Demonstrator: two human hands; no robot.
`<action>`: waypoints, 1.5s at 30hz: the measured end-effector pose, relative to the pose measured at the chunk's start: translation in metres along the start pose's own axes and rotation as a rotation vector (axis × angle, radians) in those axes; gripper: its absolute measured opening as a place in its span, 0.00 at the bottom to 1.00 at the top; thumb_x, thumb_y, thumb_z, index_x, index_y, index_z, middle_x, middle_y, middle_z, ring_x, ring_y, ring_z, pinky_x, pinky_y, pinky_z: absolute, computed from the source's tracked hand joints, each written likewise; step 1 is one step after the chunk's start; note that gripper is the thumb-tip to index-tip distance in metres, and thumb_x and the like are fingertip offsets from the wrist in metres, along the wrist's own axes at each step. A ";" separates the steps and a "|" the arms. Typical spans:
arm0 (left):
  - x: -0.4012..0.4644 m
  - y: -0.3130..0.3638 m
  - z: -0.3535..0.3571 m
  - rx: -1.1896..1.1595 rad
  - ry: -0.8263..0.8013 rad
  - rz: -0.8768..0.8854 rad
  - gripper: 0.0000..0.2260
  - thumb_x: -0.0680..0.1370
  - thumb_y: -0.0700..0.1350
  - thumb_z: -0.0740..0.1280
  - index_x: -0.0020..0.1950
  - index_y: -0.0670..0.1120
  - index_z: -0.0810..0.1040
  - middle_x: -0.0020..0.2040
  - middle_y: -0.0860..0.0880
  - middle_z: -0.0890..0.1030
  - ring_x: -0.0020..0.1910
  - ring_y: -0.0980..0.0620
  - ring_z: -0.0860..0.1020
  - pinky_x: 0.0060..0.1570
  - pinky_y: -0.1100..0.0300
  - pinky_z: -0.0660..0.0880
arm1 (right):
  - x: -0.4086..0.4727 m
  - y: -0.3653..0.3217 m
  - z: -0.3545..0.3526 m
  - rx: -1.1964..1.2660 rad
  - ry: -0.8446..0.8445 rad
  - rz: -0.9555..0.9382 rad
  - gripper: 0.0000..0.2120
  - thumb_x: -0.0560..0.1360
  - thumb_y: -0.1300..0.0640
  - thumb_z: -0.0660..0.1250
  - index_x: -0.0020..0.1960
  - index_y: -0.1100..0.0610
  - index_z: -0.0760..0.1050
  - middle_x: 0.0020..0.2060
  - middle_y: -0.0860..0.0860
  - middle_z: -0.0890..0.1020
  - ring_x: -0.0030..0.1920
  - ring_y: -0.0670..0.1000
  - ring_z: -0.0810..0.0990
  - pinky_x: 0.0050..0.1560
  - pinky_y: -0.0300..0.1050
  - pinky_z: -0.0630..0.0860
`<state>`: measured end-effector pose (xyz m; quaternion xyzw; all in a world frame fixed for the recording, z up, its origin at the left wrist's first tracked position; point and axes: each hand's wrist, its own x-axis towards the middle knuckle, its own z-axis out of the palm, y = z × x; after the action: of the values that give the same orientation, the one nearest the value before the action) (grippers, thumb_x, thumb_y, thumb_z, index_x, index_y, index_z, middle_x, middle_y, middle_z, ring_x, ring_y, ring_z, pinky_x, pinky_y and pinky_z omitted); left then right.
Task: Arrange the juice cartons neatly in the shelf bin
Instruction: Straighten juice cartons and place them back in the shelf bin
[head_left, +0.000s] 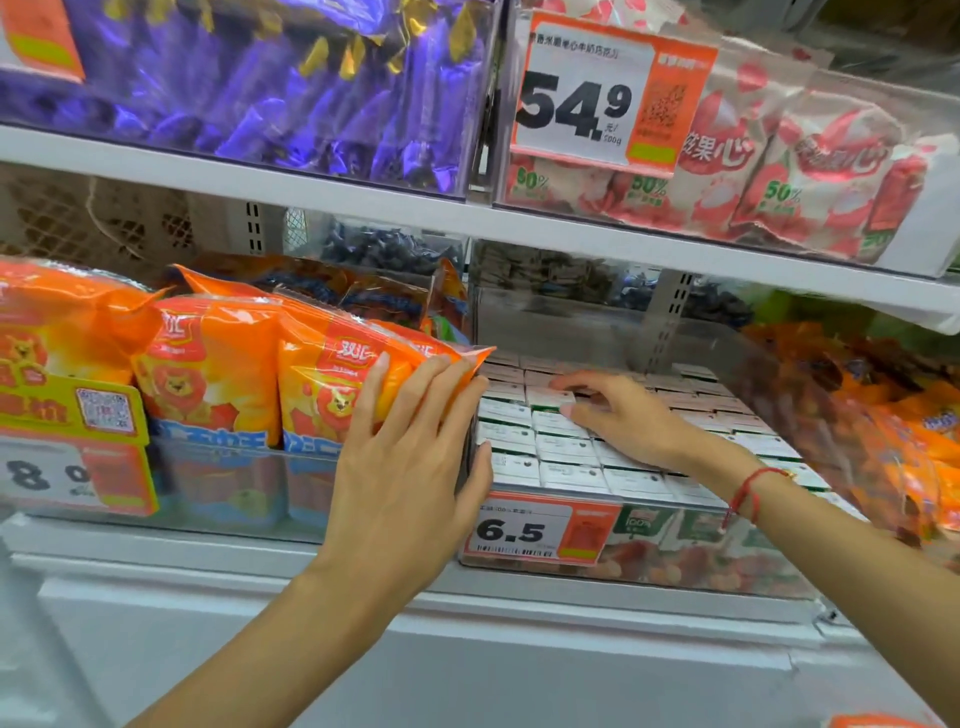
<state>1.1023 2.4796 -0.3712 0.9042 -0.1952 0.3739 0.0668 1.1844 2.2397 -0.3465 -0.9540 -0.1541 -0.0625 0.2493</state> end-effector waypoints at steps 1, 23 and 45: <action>0.000 0.000 0.000 -0.009 0.006 0.001 0.22 0.78 0.52 0.59 0.68 0.44 0.75 0.69 0.47 0.74 0.70 0.47 0.69 0.73 0.43 0.55 | -0.001 0.001 0.001 -0.016 0.006 -0.018 0.14 0.81 0.60 0.61 0.66 0.57 0.74 0.67 0.51 0.74 0.68 0.49 0.71 0.65 0.32 0.67; 0.000 0.000 0.001 -0.047 -0.003 -0.011 0.23 0.77 0.52 0.57 0.67 0.45 0.75 0.69 0.48 0.74 0.70 0.49 0.66 0.73 0.43 0.54 | 0.071 -0.014 -0.020 -0.438 -0.309 0.152 0.19 0.80 0.52 0.63 0.70 0.54 0.70 0.65 0.52 0.74 0.57 0.51 0.73 0.54 0.40 0.68; 0.001 0.002 -0.002 -0.223 0.037 -0.023 0.21 0.75 0.47 0.68 0.68 0.45 0.74 0.72 0.48 0.70 0.73 0.50 0.63 0.75 0.45 0.51 | 0.002 -0.032 -0.049 -0.274 0.118 -0.019 0.23 0.81 0.52 0.63 0.73 0.56 0.64 0.68 0.55 0.73 0.65 0.56 0.73 0.64 0.51 0.71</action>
<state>1.1008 2.4780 -0.3697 0.8863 -0.2240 0.3658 0.1747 1.1740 2.2426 -0.2886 -0.9723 -0.1383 -0.1413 0.1248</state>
